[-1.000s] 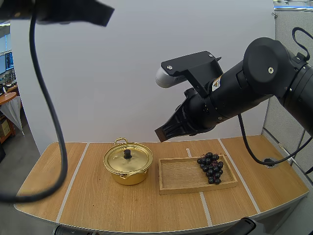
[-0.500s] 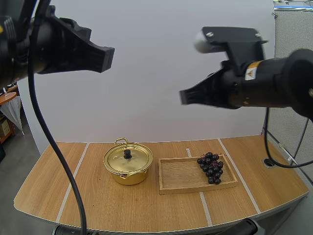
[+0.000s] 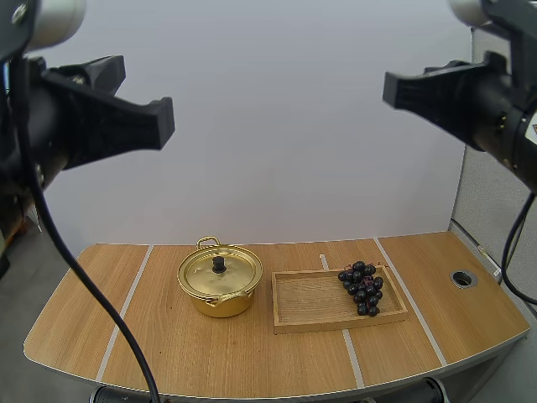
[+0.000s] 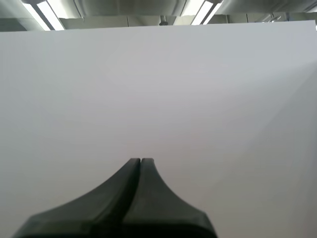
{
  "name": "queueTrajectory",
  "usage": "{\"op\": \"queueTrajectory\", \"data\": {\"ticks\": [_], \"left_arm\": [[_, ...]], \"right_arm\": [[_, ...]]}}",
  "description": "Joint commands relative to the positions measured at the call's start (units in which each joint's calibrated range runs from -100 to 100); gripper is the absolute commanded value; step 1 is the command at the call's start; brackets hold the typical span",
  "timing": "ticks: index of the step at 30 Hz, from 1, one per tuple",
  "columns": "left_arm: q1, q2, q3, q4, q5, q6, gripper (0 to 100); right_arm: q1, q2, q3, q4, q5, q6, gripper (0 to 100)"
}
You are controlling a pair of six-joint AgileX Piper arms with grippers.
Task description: Open the pot, put the pineapple inside, and close it
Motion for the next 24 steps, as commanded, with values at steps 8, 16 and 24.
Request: {"op": "queueTrajectory", "data": {"ticks": [8, 16, 24], "left_arm": [[0.05, -3.4, 8.7, -0.4, -9.3, -1.3, 0], [0.05, -3.4, 17.9, -0.4, -15.3, -1.5, 0], [0.05, -3.4, 33.4, -0.4, -25.9, -1.2, 0]], "right_arm": [[-4.6, -8.1, 13.4, 4.8, -16.9, 1.9, 0], [-4.6, -8.1, 27.1, 4.4, -33.5, 1.3, 0], [-4.6, -8.1, 46.2, 4.2, -42.8, 1.3, 0]]}}
